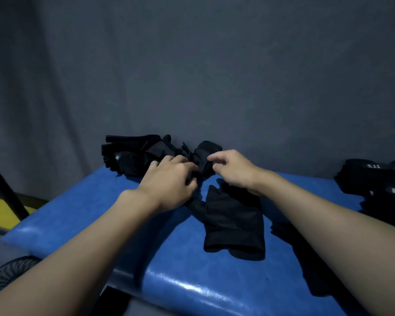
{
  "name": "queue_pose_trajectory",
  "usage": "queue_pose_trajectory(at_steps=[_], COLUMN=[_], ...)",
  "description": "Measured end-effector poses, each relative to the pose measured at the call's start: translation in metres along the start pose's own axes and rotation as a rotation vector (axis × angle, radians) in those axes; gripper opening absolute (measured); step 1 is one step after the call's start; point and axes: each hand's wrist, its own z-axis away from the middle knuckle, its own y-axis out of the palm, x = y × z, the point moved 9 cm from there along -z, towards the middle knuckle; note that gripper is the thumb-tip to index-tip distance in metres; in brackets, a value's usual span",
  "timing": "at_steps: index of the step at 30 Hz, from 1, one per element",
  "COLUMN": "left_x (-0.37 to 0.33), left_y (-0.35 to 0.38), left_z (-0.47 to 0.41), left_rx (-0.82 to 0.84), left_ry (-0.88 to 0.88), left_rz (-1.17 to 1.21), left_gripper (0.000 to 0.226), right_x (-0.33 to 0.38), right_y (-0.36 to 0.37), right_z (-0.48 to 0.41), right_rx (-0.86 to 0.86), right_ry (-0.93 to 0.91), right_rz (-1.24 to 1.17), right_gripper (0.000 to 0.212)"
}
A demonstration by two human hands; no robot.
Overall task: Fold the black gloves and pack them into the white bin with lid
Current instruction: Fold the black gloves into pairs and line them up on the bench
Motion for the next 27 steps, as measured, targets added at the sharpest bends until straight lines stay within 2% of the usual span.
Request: queue_pose_trajectory(at_steps=[5,7,9,12,14,16,18,22,23,27], left_x=[-0.006,-0.008,-0.010,-0.012,-0.017,-0.026,-0.043,-0.082,-0.091,-0.108], left_y=[-0.015,-0.026,-0.040,-0.063,-0.075,-0.086,-0.095,-0.114,-0.117,-0.121], left_z=[0.002,0.004,0.008,0.017,0.021,0.023,0.025,0.030,0.031,0.029], left_rx=[-0.103,-0.189,-0.302,-0.460,-0.526,-0.541,-0.520,-0.471,-0.465,-0.404], left_ry=[0.006,-0.014,-0.034,-0.042,-0.036,-0.007,0.061,0.227,0.256,0.293], left_rz=[0.019,0.069,0.164,0.365,0.505,0.619,0.712,0.752,0.762,0.853], left_gripper=[0.061,0.060,0.046,0.014,0.005,0.007,0.009,0.015,0.016,0.020], right_x=[0.029,0.039,0.045,0.052,0.052,0.051,0.051,0.051,0.052,0.049], right_y=[-0.022,-0.035,-0.048,-0.066,-0.077,-0.090,-0.105,-0.119,-0.120,-0.129], right_z=[0.014,0.024,0.035,0.055,0.068,0.083,0.098,0.126,0.132,0.154], right_rx=[-0.060,-0.085,-0.106,-0.137,-0.162,-0.217,-0.323,-0.401,-0.393,-0.349], right_ry=[-0.116,-0.140,-0.157,-0.199,-0.214,-0.235,-0.267,-0.302,-0.314,-0.322], right_rz=[-0.142,-0.196,-0.241,-0.276,-0.299,-0.292,-0.183,0.002,-0.017,-0.282], right_gripper=[0.046,0.047,0.048,0.046,0.044,0.039,0.032,0.032,0.031,0.003])
